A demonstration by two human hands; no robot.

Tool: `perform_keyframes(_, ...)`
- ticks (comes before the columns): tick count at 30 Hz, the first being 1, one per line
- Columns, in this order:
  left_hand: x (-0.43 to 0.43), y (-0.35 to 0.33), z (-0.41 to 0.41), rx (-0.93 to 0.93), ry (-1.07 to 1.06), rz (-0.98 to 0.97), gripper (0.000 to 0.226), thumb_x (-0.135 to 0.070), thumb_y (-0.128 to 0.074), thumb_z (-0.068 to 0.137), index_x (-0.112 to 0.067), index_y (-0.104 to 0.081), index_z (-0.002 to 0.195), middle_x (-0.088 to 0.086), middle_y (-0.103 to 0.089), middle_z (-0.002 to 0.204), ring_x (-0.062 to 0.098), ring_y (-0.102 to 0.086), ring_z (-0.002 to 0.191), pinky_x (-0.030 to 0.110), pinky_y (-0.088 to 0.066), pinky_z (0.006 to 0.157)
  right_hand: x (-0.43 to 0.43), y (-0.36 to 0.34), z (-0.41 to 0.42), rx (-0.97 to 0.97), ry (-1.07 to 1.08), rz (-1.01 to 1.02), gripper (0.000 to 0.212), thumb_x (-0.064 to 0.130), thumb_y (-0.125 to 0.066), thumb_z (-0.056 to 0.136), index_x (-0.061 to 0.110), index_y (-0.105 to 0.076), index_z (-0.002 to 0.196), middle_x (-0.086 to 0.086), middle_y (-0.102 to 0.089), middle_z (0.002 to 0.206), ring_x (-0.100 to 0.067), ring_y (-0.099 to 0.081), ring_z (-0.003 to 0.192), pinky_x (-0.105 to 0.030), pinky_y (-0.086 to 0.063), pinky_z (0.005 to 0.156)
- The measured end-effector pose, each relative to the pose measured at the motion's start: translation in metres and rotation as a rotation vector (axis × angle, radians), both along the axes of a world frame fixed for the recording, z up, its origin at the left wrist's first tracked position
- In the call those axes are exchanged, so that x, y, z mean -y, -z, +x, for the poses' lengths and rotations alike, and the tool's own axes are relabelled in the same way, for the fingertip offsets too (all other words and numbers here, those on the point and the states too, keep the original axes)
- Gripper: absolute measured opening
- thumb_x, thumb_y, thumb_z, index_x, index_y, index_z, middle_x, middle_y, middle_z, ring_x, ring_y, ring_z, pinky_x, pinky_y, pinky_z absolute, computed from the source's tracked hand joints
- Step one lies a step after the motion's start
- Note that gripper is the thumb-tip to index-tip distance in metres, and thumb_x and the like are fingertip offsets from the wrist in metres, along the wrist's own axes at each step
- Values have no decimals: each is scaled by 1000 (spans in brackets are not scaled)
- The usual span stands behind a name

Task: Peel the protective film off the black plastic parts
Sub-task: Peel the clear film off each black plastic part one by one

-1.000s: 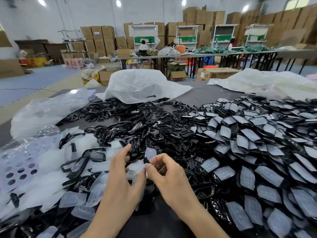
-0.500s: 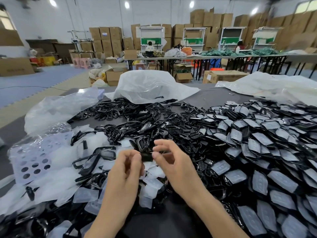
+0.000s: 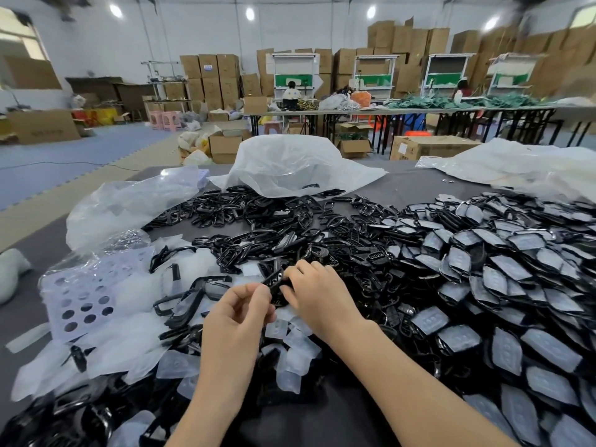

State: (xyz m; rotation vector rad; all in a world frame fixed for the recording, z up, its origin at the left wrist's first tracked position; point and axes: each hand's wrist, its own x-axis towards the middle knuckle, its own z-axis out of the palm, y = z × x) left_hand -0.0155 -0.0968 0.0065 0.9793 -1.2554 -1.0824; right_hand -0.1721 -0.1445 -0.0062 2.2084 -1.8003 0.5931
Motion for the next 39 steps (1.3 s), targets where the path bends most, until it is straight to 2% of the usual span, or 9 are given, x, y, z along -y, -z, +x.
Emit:
perform_keyframes(4,-3,0,-2,77,-36,-27,10,-30,-68,91,-27,-65,82,2,-70,74,10,-64,66,25,-52,65,-18,-7,-4,216,3,8,24,40,-46,102,20,-59,108,5,-57,107,-15,-55,95,-29,-43,84)
perform_keyframes(8,-3,0,-2,38,-26,-27,9,-25,-66,92,-32,-60,89,2,-69,77,8,-66,69,26,-48,68,-43,-13,-14,910,64,24,20,44,-52,99,27,-54,88,7,-63,78,-11,-56,65,-19,-46,60)
perform_keyframes(12,-5,0,-2,63,56,-40,23,-23,-60,96,-46,-64,99,-4,-64,77,7,-64,71,19,-51,71,-64,-15,-28,1705,40,84,12,22,-61,99,10,-59,102,-3,-76,84,-20,-73,74,-29,-60,63)
perform_keyframes(14,-6,1,-3,105,76,-47,23,-24,-59,97,-45,-67,102,-8,-64,70,9,-63,71,28,-51,76,-72,-13,-32,1914,20,93,5,8,-62,97,7,-62,102,-3,-76,81,-20,-74,72,-25,-58,58)
perform_keyframes(20,-8,3,-6,119,106,-39,18,-24,-60,96,-36,-70,103,-5,-65,70,11,-64,73,29,-50,77,-84,-6,-30,1747,-19,140,14,2,-64,95,12,-73,98,-2,-77,84,-17,-74,73,-19,-56,64)
perform_keyframes(28,-12,2,-12,163,102,-67,15,-21,-62,96,-32,-71,99,-7,-64,69,7,-64,69,9,-47,66,-87,-5,-21,1827,-123,319,16,11,-47,105,4,-61,109,-14,-77,89,-20,-73,71,-23,-57,60)
perform_keyframes(35,-15,4,-15,184,128,-100,17,-15,-64,93,-31,-68,92,-2,-68,73,6,-63,68,10,-47,63,-91,-5,-15,1819,-178,328,17,15,-52,103,5,-64,109,-13,-78,95,-20,-76,84,-20,-57,68)
perform_keyframes(37,-15,8,-17,303,104,-153,22,-14,-65,91,-36,-61,89,-2,-67,79,10,-61,68,18,-48,63,-91,-4,-14,1857,-184,319,17,15,-54,102,6,-68,107,-13,-78,98,-22,-76,90,-20,-58,72)
perform_keyframes(39,-17,13,-18,488,91,-248,29,-15,-66,90,-40,-52,91,-13,-63,84,10,-59,68,16,-44,58,-91,-4,-14,1888,-182,317,17,15,-56,101,7,-70,106,-14,-77,99,-22,-75,93,-20,-58,74)
